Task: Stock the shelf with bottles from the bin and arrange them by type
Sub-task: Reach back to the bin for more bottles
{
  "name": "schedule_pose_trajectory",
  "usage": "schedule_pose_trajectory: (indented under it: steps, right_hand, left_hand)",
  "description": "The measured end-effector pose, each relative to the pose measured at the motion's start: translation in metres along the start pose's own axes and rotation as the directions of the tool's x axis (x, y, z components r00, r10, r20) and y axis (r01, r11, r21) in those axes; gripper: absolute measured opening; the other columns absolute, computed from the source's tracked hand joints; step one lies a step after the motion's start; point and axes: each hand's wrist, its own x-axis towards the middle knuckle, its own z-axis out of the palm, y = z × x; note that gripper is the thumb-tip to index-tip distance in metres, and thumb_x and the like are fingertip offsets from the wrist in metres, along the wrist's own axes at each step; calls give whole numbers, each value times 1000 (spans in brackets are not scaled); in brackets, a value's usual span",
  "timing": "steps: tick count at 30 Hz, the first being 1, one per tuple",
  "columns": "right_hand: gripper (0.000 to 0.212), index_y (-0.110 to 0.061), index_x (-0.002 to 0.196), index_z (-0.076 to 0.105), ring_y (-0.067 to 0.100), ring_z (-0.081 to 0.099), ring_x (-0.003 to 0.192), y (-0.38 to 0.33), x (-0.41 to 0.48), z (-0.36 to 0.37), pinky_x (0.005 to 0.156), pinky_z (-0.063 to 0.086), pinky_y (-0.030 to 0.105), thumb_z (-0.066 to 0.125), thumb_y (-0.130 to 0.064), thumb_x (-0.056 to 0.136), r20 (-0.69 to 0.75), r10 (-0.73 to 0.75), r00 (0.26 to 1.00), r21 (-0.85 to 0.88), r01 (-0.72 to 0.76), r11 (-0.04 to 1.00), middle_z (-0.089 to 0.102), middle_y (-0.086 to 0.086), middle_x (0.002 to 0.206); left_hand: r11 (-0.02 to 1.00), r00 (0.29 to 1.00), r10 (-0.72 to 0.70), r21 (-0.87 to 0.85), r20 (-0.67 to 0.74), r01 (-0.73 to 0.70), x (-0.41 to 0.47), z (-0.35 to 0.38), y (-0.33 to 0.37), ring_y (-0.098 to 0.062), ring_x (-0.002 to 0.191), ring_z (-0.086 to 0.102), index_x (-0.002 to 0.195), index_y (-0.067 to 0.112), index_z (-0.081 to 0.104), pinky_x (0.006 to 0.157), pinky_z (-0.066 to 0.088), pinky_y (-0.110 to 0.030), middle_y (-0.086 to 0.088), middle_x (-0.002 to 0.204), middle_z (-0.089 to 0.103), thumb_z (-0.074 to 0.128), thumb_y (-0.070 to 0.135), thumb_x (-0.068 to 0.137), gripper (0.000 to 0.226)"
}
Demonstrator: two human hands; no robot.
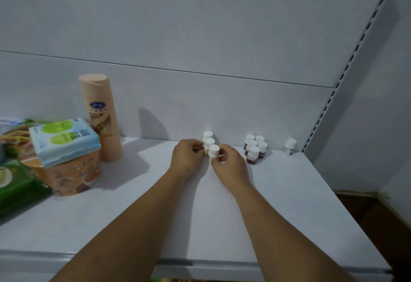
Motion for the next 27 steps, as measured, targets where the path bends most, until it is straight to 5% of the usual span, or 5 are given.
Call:
schedule_pose_trajectory:
  steps: [10, 27]
  right_hand:
    - [19, -38, 110, 71, 5, 68, 94, 0, 2, 0, 81, 54, 32, 63, -49, 96, 62, -43, 997, -80, 48, 996, 67, -19, 88]
    - [22, -33, 104, 71, 14, 69, 95, -1, 2, 2, 82, 58, 40, 62, -50, 94, 59, -30, 998, -116, 36, 993, 74, -11, 98]
  left_hand:
    - [998, 998, 57, -33, -25, -58, -1, 4, -1, -2, 87, 73, 99, 29, 83, 88, 61, -33, 16, 90, 80, 63, 11, 85, 30]
    - [996, 995, 94, -2, -35, -94, -2, 5, 0, -3, 85, 73, 101, 28, 84, 84, 62, -35, 14, 90, 80, 60, 7, 86, 35]
